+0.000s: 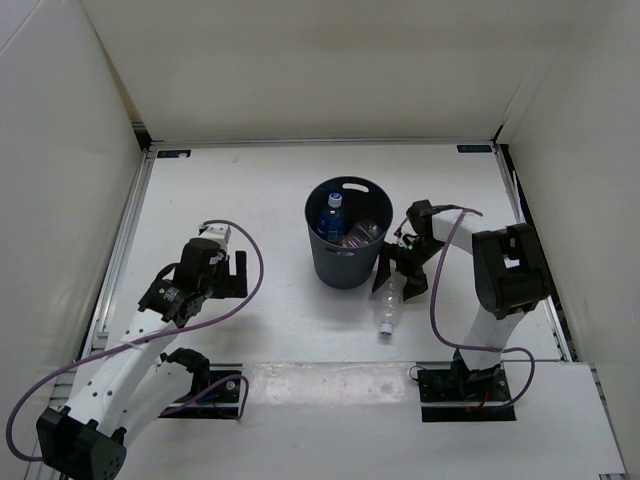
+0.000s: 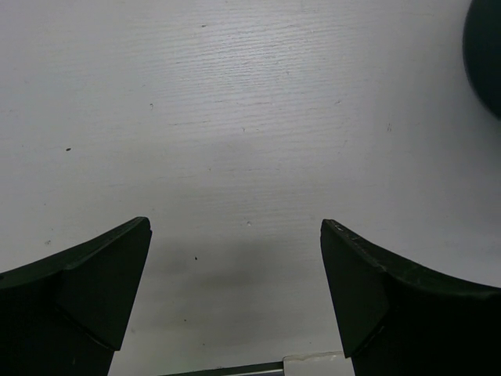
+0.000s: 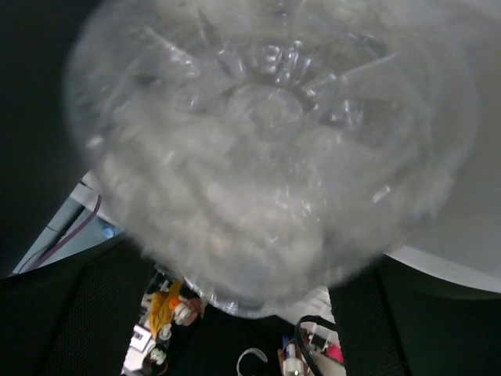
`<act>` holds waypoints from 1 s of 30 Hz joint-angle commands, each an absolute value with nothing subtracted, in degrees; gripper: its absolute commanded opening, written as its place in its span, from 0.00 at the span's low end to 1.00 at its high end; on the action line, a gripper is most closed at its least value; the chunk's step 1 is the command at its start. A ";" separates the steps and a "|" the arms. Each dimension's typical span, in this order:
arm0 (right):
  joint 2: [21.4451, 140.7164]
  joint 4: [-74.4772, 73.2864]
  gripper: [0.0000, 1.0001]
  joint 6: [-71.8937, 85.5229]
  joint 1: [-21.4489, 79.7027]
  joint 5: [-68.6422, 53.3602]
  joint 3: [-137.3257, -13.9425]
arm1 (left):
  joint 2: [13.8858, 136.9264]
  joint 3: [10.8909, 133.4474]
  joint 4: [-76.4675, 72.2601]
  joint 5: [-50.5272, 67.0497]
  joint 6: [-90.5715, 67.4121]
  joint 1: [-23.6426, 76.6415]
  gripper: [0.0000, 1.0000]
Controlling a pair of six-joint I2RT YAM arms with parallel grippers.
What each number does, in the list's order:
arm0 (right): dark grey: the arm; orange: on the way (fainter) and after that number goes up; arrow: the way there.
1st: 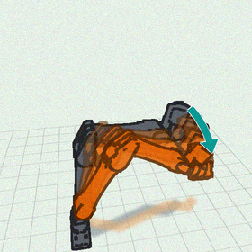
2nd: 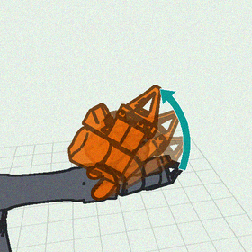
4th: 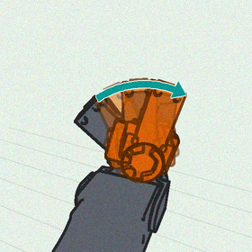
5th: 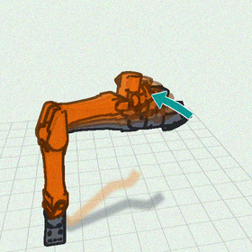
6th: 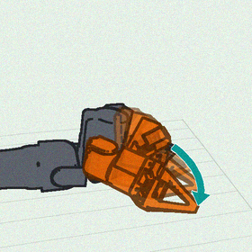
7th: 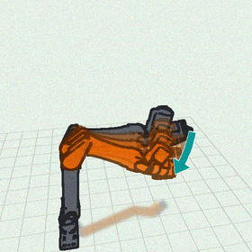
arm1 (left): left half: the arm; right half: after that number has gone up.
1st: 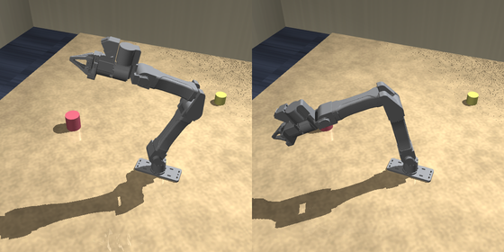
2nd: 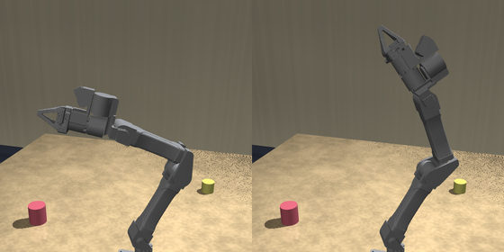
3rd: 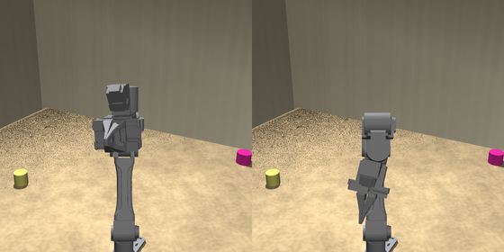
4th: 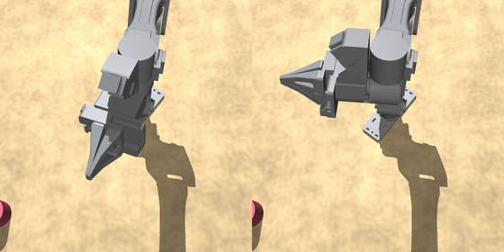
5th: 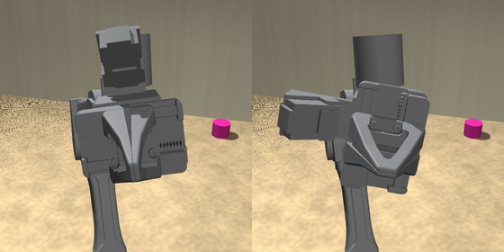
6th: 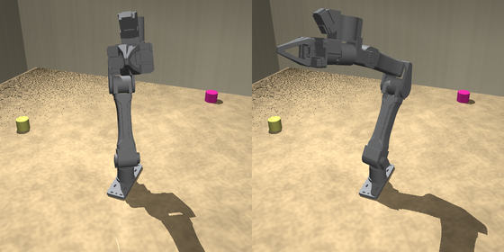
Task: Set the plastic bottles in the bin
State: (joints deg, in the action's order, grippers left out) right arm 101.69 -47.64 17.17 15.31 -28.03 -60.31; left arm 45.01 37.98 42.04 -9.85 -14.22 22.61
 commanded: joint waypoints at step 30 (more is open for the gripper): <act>78.05 -50.89 0.23 17.14 -4.82 -19.60 -74.22 | 42.63 35.95 37.00 -9.67 -12.92 20.92 1.00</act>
